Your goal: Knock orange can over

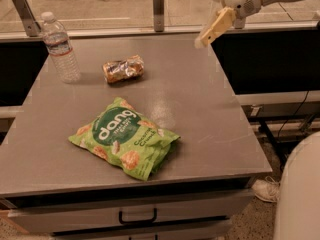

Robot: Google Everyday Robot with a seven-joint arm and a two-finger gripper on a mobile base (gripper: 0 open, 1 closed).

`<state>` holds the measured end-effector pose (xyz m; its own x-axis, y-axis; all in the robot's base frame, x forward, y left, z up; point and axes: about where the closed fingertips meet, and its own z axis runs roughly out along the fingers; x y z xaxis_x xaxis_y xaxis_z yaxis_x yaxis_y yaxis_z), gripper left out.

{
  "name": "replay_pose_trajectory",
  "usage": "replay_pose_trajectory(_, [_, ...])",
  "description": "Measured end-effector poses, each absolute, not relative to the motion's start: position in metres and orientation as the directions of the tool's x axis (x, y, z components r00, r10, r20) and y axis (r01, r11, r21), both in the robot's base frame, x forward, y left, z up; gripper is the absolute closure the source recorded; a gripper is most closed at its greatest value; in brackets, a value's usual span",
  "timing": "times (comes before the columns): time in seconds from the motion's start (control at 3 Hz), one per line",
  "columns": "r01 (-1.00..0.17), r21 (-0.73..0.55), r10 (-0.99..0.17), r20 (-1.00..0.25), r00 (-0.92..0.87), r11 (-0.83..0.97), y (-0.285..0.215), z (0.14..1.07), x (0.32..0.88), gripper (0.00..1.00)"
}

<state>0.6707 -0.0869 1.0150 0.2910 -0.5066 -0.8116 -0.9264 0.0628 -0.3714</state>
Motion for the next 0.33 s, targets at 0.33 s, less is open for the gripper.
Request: replay_pose_trajectory(0.33, [-0.924,-0.374,-0.519,-0.805,0.285,0.073,-0.0866,1.0107,0.6769,0.0])
